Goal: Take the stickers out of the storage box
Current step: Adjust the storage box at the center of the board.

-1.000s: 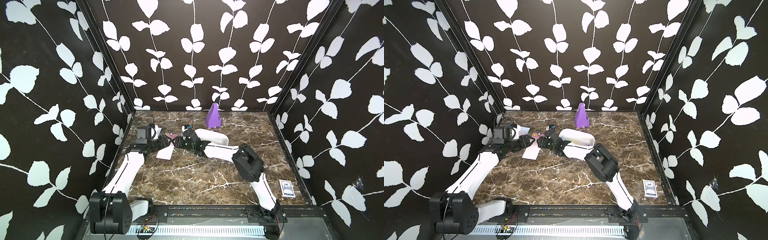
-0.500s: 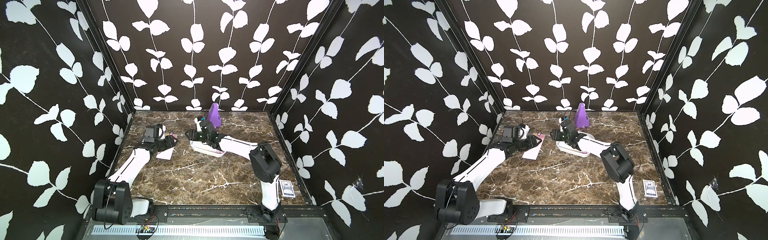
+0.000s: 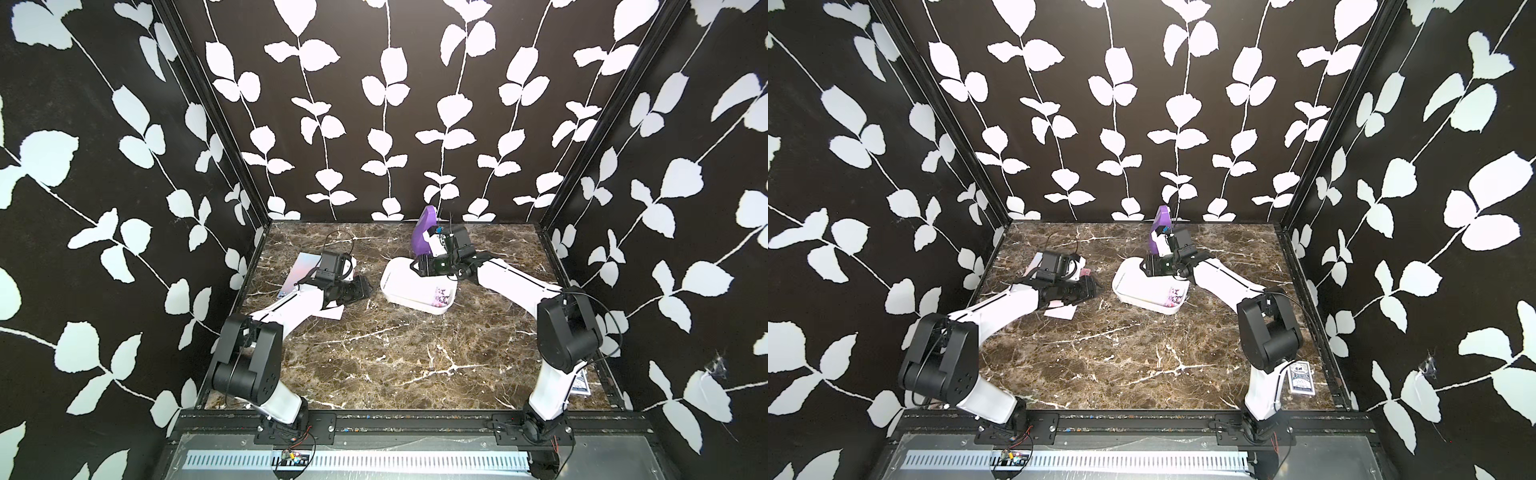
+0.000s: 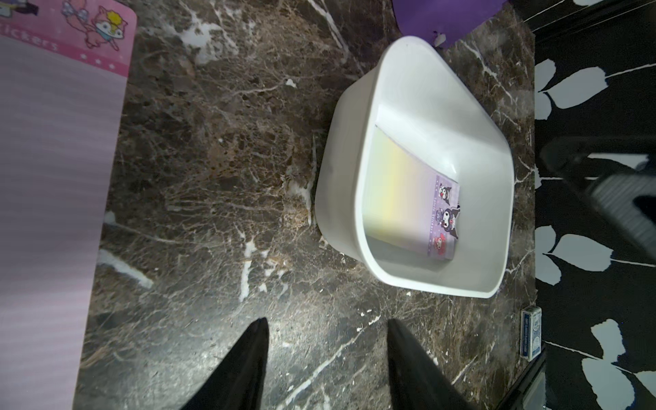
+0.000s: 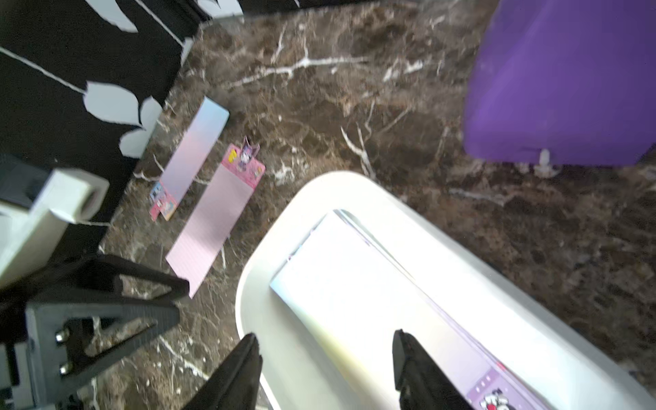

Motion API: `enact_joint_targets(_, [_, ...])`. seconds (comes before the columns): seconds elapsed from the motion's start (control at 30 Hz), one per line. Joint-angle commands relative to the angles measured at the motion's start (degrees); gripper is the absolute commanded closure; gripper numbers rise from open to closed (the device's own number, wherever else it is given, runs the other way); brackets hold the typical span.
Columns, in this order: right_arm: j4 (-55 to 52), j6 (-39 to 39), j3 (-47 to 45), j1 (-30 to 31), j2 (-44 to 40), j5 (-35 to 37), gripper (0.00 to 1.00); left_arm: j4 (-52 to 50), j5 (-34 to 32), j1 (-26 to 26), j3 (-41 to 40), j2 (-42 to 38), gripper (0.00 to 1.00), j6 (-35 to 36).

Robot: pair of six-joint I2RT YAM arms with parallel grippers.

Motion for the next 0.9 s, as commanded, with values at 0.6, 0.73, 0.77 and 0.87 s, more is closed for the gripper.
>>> enact_joint_targets(0.6, [-26.64, -17.77, 11.43, -3.97, 9.98, -0.38, 0.32, -0.08, 0.21, -5.41, 4.11, 7.20, 0.44, 0.92])
enact_joint_targets(0.73, [-26.08, -16.86, 10.87, -3.88, 10.17, -1.37, 0.31, -0.08, -0.30, -5.38, 5.55, 9.07, 0.44, 1.58])
enact_joint_targets(0.77, [-26.01, -16.82, 10.83, -3.91, 10.16, -1.66, 0.31, -0.12, -0.28, -5.40, 6.19, 9.81, 0.44, 1.78])
enact_joint_targets(0.87, [-25.16, -16.24, 9.93, -3.90, 9.53, -2.54, 0.30, -0.34, -0.50, -5.40, 8.72, 12.10, 0.44, 2.29])
